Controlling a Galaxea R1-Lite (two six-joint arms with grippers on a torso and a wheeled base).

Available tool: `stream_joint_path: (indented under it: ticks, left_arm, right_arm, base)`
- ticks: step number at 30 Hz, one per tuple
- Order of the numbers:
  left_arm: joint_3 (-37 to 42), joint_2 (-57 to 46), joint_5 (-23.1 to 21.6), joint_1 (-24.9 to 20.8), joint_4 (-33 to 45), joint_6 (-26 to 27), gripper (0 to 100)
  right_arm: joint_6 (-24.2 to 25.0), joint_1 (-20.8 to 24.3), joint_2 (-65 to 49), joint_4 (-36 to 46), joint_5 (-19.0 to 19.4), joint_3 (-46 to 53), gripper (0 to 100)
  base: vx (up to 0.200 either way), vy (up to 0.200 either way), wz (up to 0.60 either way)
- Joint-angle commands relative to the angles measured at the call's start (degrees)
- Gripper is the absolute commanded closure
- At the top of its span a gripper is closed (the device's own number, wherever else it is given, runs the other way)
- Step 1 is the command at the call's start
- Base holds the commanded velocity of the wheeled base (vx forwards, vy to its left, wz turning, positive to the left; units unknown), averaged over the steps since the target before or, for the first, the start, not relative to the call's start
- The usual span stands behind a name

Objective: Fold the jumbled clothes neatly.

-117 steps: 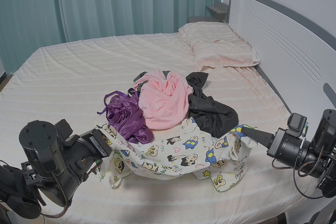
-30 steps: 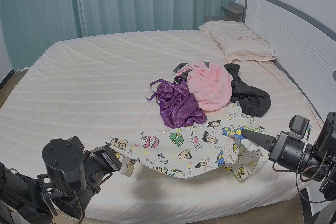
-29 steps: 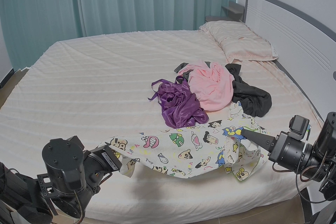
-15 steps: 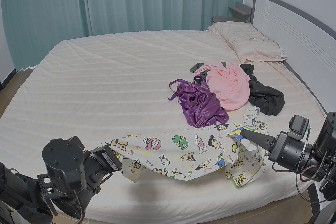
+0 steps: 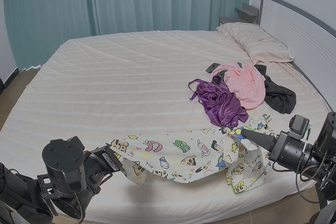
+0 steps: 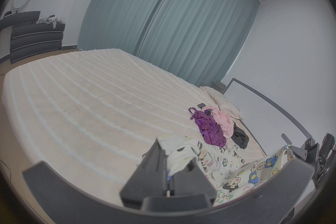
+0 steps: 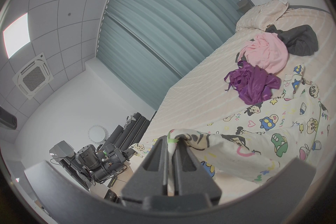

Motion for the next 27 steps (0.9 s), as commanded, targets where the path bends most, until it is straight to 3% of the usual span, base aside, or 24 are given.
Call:
stream_joint_path:
  ticks: [1,17,27]
  left_arm:
    - [0.0,0.0,0.0,0.0,0.0,0.0,100]
    - [0.0,0.1,-0.1,0.0,0.0,0.0,100]
    - [0.2,0.0,-0.5,-0.1,-0.1,-0.1,100]
  right_arm:
    - [0.0,0.0,-0.1,0.0,0.0,-0.1,100]
    - [0.0,-0.1,-0.3,0.0,0.0,0.0,100]
    - [0.2,-1.6,-0.6,0.0,0.1,0.1,100]
  base:
    - [0.000,0.200,0.00]
    - [0.000,0.200,0.00]
    - [0.000,0.000,0.00]
